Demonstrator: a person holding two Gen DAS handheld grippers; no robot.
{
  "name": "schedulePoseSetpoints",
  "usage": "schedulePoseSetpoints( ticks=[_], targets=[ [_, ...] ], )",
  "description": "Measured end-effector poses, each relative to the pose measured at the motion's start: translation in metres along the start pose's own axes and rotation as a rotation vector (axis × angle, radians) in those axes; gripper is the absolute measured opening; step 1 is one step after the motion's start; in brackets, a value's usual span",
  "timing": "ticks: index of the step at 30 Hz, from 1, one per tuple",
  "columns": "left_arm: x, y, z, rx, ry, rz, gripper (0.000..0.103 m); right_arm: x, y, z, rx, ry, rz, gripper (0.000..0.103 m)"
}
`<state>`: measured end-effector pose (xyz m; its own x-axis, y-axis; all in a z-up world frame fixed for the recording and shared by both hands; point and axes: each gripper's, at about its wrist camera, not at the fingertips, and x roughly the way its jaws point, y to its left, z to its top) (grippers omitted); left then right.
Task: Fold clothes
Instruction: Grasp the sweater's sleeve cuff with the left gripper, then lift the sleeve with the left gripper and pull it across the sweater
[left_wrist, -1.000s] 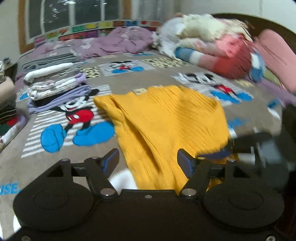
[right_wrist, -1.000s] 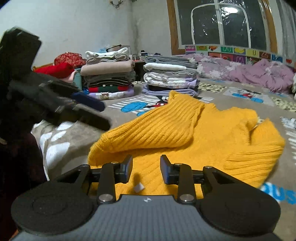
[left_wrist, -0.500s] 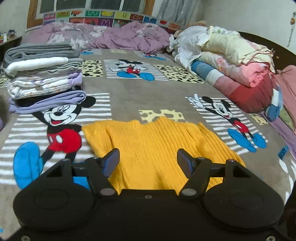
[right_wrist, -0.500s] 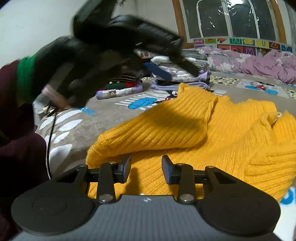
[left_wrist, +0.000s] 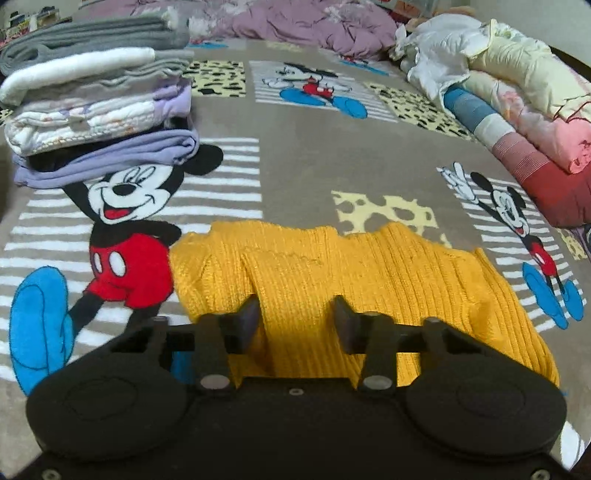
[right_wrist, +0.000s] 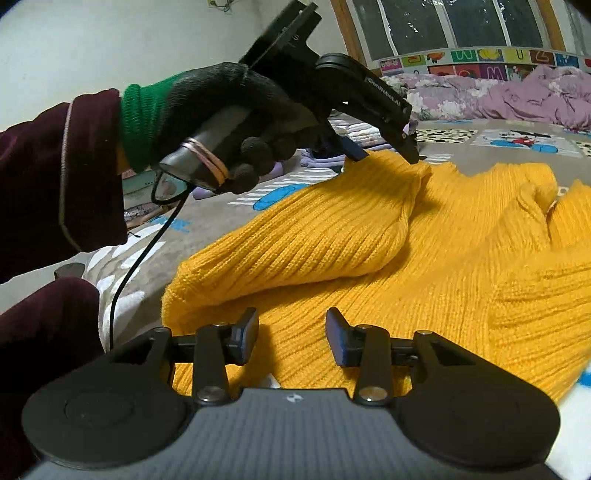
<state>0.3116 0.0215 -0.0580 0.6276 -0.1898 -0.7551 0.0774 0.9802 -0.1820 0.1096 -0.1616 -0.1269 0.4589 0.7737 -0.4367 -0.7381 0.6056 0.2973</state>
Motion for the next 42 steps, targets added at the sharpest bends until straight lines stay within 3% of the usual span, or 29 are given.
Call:
schedulePoseSetpoints(
  ticks=[2,3,11,18,28,42],
  targets=[
    [0.001,-0.002,0.001,0.01,-0.004,-0.016,0.011,0.002,-0.001,0.001,0.005,0.003,0.002,0.043],
    [-0.003,-0.003,0.0,0.02,-0.018,-0.015,0.009,0.002,-0.002,0.001,0.006,0.003,0.003,0.043],
    [-0.057,0.005,-0.001,0.04,-0.164,0.011,0.008,0.003,-0.002,0.002,0.006,0.008,-0.003,0.044],
    [-0.104,0.031,-0.009,0.04,-0.255,0.08,0.008,0.003,0.001,0.003,-0.004,0.013,-0.014,0.044],
    [-0.146,0.083,-0.034,-0.022,-0.316,0.161,0.008,0.005,0.002,0.003,-0.018,0.018,-0.03,0.045],
    [-0.166,0.15,-0.07,-0.113,-0.363,0.235,0.008,0.007,0.001,0.002,-0.024,0.022,-0.039,0.045]
  ],
)
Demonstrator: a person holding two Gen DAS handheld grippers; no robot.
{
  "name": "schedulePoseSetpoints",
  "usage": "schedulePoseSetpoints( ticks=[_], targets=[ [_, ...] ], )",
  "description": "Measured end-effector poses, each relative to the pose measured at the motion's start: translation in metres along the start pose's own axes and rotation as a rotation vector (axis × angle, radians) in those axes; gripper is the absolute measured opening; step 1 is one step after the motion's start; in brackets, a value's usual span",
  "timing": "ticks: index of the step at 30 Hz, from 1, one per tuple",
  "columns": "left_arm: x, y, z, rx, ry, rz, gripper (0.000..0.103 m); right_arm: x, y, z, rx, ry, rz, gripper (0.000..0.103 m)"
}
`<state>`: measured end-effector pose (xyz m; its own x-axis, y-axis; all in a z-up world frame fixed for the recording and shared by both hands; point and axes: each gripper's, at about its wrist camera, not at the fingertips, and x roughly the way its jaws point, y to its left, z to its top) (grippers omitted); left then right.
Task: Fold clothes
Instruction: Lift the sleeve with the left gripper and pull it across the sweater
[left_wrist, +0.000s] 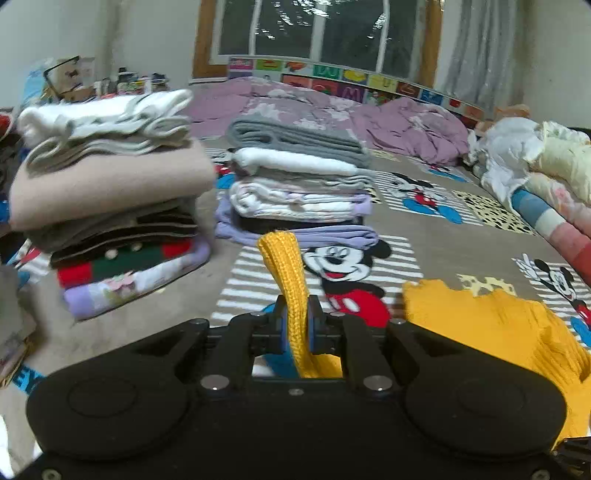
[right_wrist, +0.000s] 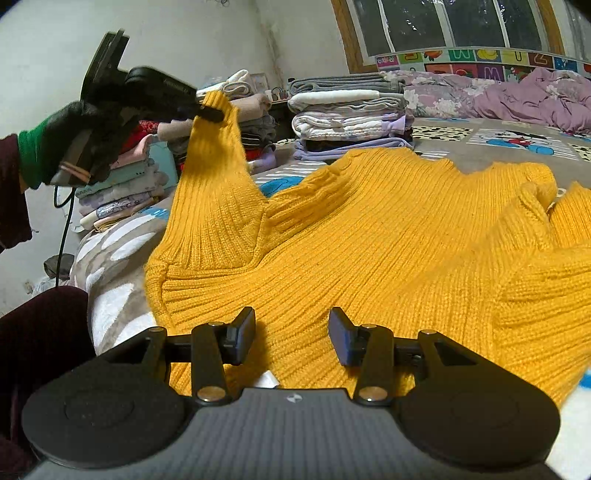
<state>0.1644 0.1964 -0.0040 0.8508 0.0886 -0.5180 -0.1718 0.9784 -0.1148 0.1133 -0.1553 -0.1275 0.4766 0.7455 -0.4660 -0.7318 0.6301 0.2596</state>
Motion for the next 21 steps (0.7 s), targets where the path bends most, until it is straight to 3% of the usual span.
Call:
schedulePoseSetpoints(
  ticks=[8,21],
  targets=[
    [0.006,0.042,-0.028,-0.111,0.011,0.037,0.008,0.0,-0.002,0.0,0.009,-0.003,0.007,0.045],
    [0.02,0.1,-0.077,-0.371,0.028,-0.008,0.008,0.0,-0.003,-0.001,0.018,-0.004,0.014,0.045]
  ],
)
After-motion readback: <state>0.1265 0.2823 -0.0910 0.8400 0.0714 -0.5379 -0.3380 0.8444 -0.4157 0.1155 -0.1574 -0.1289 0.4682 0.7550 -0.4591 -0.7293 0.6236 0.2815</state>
